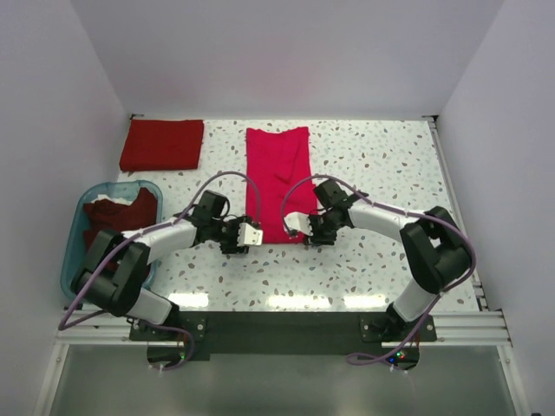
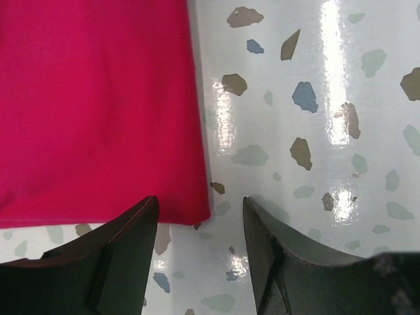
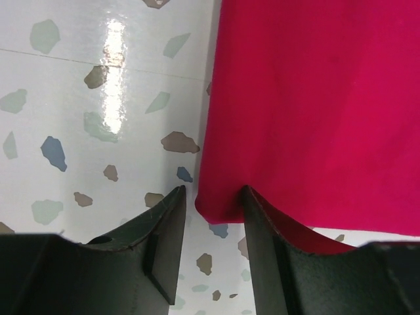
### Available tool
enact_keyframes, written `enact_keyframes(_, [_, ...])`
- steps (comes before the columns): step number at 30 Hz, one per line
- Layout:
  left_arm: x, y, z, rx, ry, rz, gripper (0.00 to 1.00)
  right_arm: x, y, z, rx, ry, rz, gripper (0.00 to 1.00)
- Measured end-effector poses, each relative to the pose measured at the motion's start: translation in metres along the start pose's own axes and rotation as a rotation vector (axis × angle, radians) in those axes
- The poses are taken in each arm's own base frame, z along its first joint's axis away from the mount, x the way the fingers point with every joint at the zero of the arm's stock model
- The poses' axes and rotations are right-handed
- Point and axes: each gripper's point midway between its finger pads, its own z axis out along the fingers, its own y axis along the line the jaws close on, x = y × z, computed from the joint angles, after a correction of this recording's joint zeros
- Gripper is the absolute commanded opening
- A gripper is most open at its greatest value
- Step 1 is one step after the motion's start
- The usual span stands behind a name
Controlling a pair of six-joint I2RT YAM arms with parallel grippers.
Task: Fold and stack the t-shirts
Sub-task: Fold the tshirt
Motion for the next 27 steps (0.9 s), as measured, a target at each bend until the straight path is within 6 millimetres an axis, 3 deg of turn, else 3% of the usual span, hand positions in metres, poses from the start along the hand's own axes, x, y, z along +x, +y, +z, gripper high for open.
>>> enact_keyframes(4, [0.004,-0.003,0.008,0.019,0.013,0.019,0.47,0.0,-0.003,0.001,0.011,-0.001,-0.02,0.36])
enact_keyframes(6, [0.004,0.0,0.011,0.015,0.013,0.024,0.38,0.0,-0.004,0.002,0.017,-0.002,-0.03,0.24])
enact_keyframes(10, [0.006,0.005,0.014,0.012,0.021,0.024,0.02,0.0,-0.011,0.003,0.046,0.002,-0.059,0.0])
enact_keyframes(18, [-0.002,0.02,0.005,0.008,0.039,-0.034,0.0,-0.004,-0.016,-0.007,0.049,0.0,-0.014,0.0])
enact_keyframes(27, [-0.059,0.099,-0.045,-0.15,-0.028,-0.001,0.0,-0.047,-0.094,-0.085,0.207,-0.106,0.028,0.0])
